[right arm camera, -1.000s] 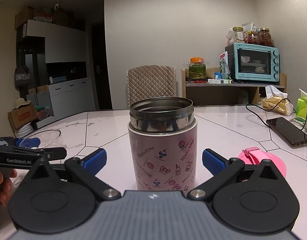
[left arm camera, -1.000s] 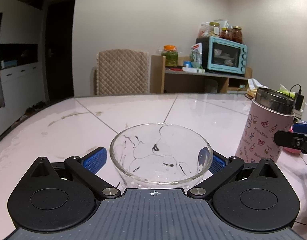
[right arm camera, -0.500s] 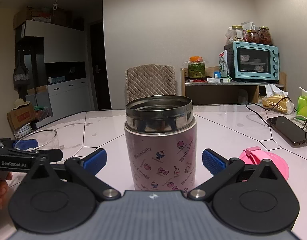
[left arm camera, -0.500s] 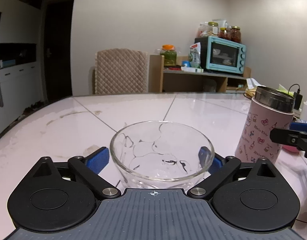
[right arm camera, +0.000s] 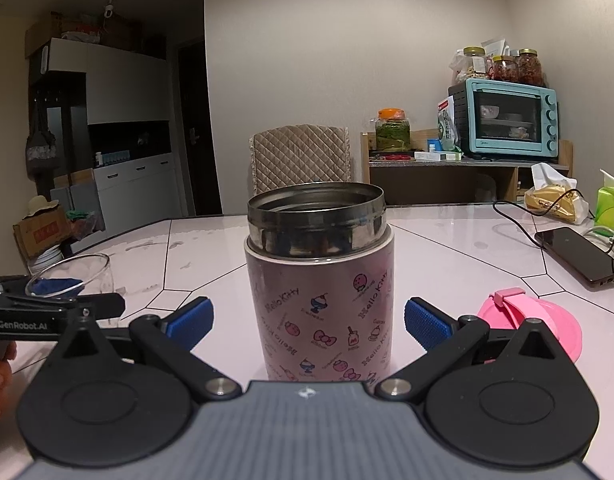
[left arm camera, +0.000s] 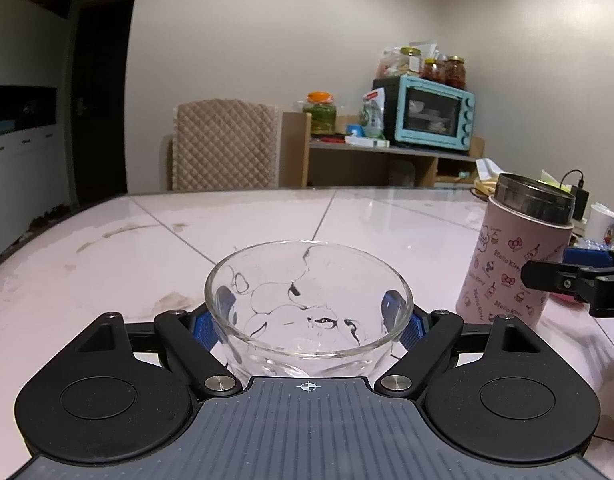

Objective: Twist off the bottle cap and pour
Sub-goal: 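Lift the tumbler with the left gripper while the right gripper closes on the pink jar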

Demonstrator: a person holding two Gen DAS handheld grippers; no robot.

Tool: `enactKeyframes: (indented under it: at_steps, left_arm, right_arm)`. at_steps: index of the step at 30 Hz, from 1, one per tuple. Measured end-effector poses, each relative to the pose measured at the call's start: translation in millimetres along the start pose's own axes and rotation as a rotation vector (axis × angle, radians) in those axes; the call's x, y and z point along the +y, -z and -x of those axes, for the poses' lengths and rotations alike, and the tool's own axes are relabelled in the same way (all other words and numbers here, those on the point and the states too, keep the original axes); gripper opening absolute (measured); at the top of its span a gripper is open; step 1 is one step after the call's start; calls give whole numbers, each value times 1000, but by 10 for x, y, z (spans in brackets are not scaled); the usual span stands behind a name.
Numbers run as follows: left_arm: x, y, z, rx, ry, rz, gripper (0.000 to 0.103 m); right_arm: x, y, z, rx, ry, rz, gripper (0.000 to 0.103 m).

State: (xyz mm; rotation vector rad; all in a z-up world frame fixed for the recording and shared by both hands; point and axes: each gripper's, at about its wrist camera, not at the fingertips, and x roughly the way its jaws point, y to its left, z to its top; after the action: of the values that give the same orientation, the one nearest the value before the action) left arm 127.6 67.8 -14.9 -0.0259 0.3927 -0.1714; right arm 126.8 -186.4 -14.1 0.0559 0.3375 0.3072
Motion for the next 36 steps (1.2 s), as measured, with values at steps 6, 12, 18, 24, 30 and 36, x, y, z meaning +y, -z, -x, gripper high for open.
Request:
enactKeyframes:
  at_steps: [6,12,18,24,30,36]
  left_arm:
    - [42,-9,-28,0,28,-11,87]
    - [43,-3,-41,5,91,-40,87]
    - [42,2,-67,9,171,-74,87]
    - [59,7,-80,11,252,-92,87]
    - [35,21,-83,15,315,-116,87]
    - [17,28,-116,19,342,-132,87]
  right_arm:
    - [-8,-6,-12,-1,0,-2,103]
    - [-25,-13,-36,-1,5,1,103]
    - [-24,-21,-69,5,8,8,103]
    - [-25,-42,-156,29,7,11,103]
    - [-8,-60,-249,41,17,16,103]
    - [-10,-55,-315,60,33,19,103]
